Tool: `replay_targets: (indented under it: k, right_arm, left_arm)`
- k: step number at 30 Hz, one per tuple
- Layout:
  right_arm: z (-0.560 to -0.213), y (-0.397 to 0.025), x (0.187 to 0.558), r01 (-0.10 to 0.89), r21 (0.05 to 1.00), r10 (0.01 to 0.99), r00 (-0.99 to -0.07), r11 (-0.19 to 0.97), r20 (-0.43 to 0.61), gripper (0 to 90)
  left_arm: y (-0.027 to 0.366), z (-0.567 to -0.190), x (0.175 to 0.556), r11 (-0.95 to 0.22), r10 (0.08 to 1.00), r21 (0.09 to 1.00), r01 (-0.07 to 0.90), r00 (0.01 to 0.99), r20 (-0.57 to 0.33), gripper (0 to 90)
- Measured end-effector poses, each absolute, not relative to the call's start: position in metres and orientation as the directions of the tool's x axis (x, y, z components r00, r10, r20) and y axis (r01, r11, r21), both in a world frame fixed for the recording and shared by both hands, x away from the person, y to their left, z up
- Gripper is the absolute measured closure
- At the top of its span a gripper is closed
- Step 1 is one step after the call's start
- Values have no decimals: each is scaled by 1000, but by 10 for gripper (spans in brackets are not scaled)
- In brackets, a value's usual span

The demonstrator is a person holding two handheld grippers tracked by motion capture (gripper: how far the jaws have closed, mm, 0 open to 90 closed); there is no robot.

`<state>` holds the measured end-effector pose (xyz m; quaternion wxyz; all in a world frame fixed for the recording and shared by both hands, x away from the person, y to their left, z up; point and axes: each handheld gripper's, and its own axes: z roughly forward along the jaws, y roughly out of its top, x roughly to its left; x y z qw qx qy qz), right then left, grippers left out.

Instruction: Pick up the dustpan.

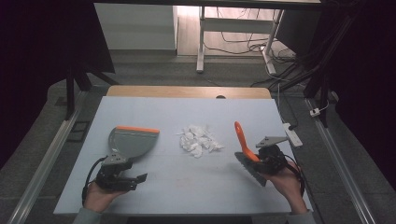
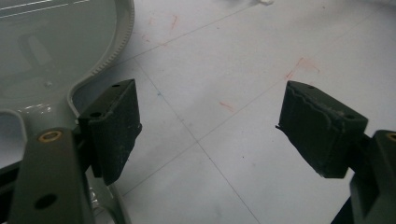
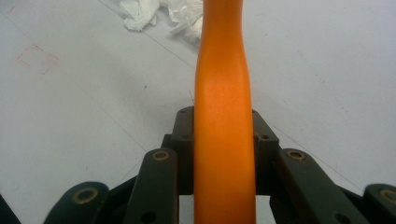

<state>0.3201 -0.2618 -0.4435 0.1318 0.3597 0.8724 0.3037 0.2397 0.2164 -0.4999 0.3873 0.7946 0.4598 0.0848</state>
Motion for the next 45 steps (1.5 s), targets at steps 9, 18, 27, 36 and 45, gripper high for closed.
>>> replay_targets:
  k: [9,18,27,36,45]
  right_arm:
    - [-443,-262,320,544,627,707,-707,557,-14,704]
    - [-443,-261,320,548,627,710,-704,553,-10,704]
    - [-442,-262,320,545,629,708,-706,555,-13,704]
    - [-440,-263,320,549,634,713,-701,544,-4,704]
    - [-436,-266,320,534,654,706,-708,536,0,704]
  left_arm:
    - [216,-500,240,-277,796,694,664,563,-221,216]
    - [217,-500,240,-276,796,694,665,563,-222,215]
    - [216,-499,240,-275,796,696,663,563,-222,215]
    - [219,-494,238,-262,804,701,663,552,-221,215]
    - [212,-473,244,-256,836,682,685,512,-201,217]
